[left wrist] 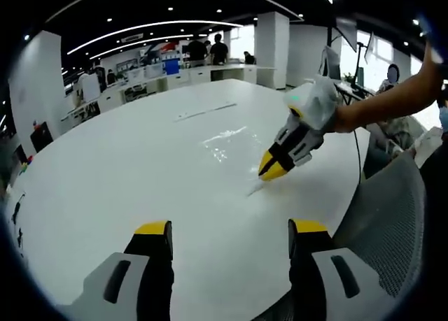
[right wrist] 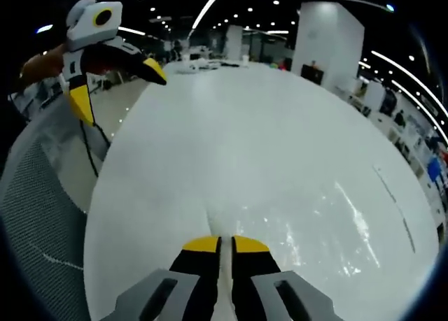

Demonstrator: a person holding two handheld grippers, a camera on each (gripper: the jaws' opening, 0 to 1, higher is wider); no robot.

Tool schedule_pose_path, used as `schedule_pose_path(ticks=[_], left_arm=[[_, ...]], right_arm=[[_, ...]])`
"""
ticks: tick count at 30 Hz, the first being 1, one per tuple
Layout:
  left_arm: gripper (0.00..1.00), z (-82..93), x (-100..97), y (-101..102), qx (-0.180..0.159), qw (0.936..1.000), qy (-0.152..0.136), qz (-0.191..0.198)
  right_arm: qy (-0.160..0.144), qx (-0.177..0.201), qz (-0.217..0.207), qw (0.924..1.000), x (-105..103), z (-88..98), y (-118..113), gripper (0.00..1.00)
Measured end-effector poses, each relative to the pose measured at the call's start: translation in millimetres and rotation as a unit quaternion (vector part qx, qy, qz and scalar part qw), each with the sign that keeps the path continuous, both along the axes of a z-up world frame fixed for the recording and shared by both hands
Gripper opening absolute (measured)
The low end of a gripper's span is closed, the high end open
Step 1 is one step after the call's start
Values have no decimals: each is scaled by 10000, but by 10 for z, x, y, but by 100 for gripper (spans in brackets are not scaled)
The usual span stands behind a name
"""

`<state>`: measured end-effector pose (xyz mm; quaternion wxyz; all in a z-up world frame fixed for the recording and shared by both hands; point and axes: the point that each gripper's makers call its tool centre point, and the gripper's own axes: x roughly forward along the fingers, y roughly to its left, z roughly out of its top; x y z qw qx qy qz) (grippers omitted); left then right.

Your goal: Open the resealable bag by pulling the two sides of the seal apart until the entire bag opening is separated and visibly accessible.

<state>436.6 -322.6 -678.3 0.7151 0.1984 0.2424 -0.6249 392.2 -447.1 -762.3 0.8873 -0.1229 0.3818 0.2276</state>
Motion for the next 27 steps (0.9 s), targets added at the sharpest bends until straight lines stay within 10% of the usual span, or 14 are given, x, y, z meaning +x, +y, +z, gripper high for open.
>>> schedule_pose_path(ticks=[10,27], left_arm=[[45,-66,-163,-119,233,9981,-219,-529],[47,-246,-477,-299,633,9859,-513,-1464]], right_arm=[[31,-128,319,9994,-167,87,152,1],[60,-190,563,9982,-425,197,374,0]])
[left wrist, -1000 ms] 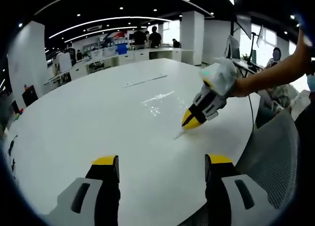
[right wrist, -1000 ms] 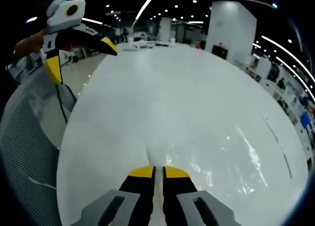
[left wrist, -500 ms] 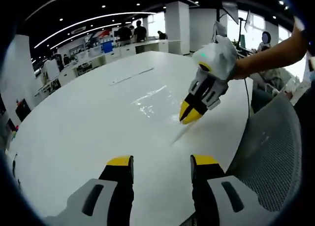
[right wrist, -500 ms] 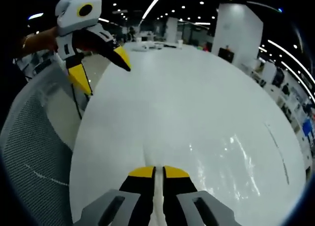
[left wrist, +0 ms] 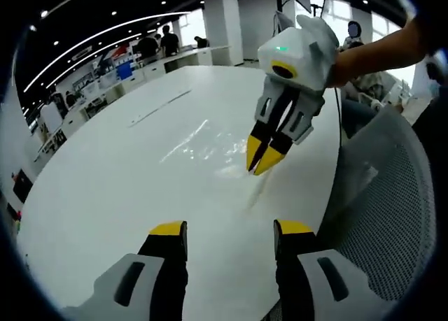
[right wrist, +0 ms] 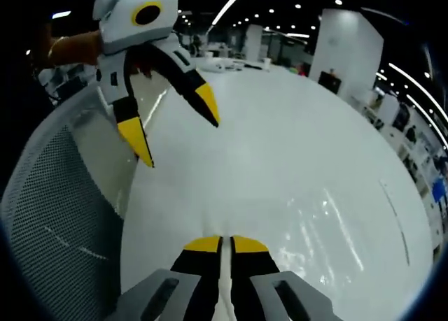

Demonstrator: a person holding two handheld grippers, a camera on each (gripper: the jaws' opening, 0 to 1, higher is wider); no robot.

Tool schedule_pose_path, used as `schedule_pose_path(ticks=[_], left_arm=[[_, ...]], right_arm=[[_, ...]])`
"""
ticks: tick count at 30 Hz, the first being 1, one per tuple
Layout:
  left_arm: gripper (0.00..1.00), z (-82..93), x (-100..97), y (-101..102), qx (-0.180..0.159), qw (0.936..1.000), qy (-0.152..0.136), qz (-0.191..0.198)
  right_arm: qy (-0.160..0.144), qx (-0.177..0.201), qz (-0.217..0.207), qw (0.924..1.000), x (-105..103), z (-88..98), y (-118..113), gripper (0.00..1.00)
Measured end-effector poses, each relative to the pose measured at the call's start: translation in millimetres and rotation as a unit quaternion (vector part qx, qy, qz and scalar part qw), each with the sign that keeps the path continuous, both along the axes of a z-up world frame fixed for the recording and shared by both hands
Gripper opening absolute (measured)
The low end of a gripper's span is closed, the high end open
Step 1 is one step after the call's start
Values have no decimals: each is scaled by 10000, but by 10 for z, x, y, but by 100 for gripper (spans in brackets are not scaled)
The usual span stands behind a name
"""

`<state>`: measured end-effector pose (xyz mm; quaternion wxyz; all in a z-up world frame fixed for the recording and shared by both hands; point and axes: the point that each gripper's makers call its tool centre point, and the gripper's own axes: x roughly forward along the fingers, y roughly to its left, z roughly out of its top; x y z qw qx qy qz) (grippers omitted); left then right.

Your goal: Open the resealable bag by pulling the two sides of the seal apart until the entire bag opening is separated and visibly accessible.

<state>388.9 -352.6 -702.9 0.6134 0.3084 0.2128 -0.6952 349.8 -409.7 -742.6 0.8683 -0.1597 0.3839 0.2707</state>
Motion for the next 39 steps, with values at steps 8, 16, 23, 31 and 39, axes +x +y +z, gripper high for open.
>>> schedule_pose_path(ticks=[8,16,23,31,39], left_arm=[[43,-9,-148,-110,63,9985,-206,-504],[37,-34,-242,-190,146,9941,-493,-959],[28,-107,-346,-227,221,9755,-1269,-1782],[22,-98,-428,-255,168,9672,-1355,-2144],[7,-68,-514,-267,166,9377,-2019,-2823]], right_arm=[[-11,6,139,9999,-63,45,115,0],[-26,36,167,9999,-125,94,190,0],[-10,149,155,9998,-163,147,244,0],[-74,59,206,9997,-176,198,273,0],[-77,86,249,9996,-200,222,328,0]])
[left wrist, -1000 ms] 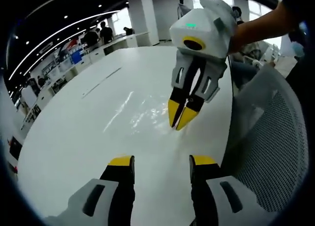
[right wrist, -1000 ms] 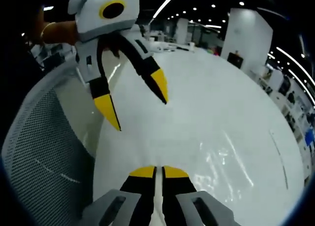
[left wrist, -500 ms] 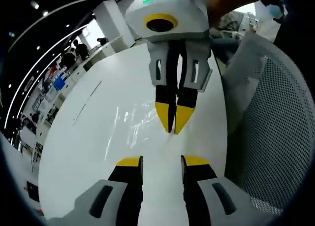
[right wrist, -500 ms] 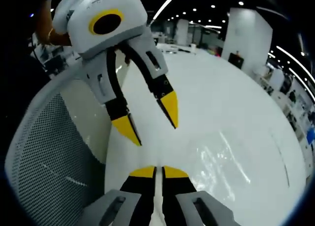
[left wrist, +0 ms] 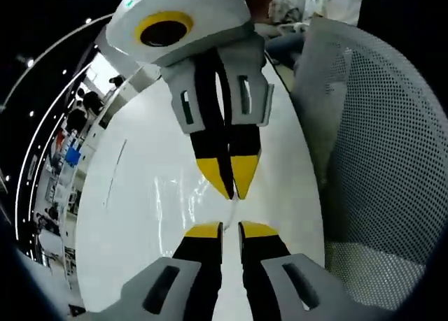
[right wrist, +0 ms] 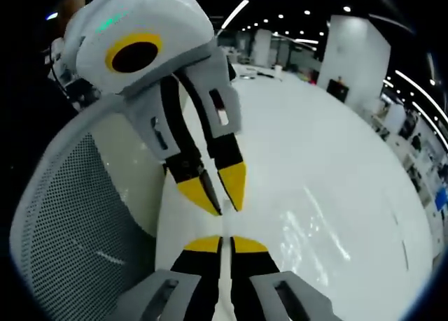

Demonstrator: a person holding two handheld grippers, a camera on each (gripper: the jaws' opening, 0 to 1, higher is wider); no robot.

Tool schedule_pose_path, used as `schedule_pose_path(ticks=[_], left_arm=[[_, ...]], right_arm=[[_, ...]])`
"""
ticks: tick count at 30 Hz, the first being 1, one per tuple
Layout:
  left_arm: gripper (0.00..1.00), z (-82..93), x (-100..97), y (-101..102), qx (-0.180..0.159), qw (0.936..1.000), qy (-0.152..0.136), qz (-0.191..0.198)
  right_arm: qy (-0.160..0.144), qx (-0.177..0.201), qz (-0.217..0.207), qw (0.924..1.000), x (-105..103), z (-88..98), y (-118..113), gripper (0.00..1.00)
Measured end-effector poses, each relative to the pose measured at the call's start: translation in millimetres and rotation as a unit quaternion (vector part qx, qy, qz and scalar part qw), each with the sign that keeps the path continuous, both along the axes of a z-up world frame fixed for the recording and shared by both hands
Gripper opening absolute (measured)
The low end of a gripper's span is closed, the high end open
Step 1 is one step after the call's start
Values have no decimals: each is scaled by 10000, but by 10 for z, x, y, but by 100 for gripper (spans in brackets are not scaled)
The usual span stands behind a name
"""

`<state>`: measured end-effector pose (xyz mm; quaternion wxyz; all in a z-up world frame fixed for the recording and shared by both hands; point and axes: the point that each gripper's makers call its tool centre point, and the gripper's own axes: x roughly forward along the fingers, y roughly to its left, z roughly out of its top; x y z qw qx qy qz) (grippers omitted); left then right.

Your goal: Open the resealable bag by pulling the two sides of the seal apart until the entire bag opening is separated and visibly accessible.

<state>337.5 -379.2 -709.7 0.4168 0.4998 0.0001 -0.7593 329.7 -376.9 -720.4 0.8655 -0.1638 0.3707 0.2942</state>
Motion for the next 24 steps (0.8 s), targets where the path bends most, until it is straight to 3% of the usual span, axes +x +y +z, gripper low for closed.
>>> schedule_pose_path(ticks=[14,17,21,24], left_arm=[[1,-21,-67,-15,166,9997,64,-173],[1,-31,-155,2,260,9986,413,-225],[0,-26,-161,7,241,9986,327,-329],[0,-25,-167,12,247,9980,423,-391]], right_arm=[[-20,33,5,10000,-15,27,54,0],[-8,-61,94,9999,-42,23,70,0],[-30,-77,85,9999,-51,30,74,0],[-54,-51,41,10000,-59,30,86,0]])
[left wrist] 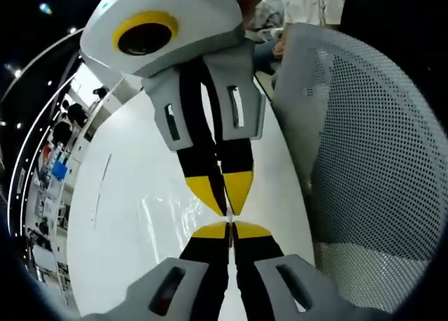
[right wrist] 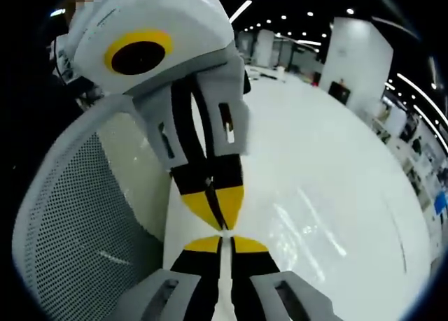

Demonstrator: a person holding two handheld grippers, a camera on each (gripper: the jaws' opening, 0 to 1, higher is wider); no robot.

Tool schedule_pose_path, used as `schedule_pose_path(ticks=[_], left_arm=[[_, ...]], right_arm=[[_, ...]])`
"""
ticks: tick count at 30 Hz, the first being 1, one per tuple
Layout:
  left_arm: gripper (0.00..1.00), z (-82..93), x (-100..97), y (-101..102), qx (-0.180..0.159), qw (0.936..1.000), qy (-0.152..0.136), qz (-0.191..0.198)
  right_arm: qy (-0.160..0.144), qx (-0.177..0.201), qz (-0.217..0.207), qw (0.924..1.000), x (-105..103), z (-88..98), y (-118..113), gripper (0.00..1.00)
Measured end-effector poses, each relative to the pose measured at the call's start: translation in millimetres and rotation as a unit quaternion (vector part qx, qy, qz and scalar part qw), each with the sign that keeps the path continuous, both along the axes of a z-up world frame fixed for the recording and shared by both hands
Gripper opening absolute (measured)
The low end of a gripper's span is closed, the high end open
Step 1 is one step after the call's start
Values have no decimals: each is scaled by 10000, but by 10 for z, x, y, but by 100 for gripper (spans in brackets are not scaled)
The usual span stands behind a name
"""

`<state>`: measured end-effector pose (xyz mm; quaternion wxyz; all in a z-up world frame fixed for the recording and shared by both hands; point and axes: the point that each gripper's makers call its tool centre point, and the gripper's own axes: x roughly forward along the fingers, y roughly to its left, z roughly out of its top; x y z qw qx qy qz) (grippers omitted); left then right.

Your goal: Open the resealable bag by pulling the two sides of the seal apart until the entire bag opening is separated and visibly accessible.

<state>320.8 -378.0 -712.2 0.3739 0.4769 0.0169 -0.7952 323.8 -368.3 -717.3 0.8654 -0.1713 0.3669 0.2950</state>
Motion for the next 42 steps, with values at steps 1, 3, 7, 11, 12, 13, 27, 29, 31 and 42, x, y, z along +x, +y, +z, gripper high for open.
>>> schedule_pose_path(ticks=[1,3,7,11,12,13,27,29,31,42], left_arm=[[0,1,-4,1,3,10000,58,20],[0,-5,-8,4,-4,9999,98,34],[0,-10,-13,12,-10,9999,127,52],[0,-13,-15,20,10,9996,215,163],[0,-14,-11,22,13,9996,219,177],[0,-11,-12,23,16,9995,250,193],[0,32,-70,12,-85,9979,593,247],[0,40,-71,11,-103,9977,604,282],[0,44,-79,23,-70,9975,639,279],[0,78,-77,57,-117,9978,559,350]], right_arm=[[-21,-14,9,10000,-5,1,10,0],[-73,-80,43,9999,-2,10,23,0],[-119,-97,71,9999,15,26,40,0],[-119,-221,142,9996,28,18,54,1],[-106,-241,152,9995,25,12,52,1],[-95,-278,188,9994,21,6,54,1],[-162,-701,395,9966,-15,-58,36,0],[-188,-690,363,9968,-11,-47,32,0],[-173,-638,353,9972,-18,-41,41,0],[-237,-673,509,9961,-29,-14,50,0]])
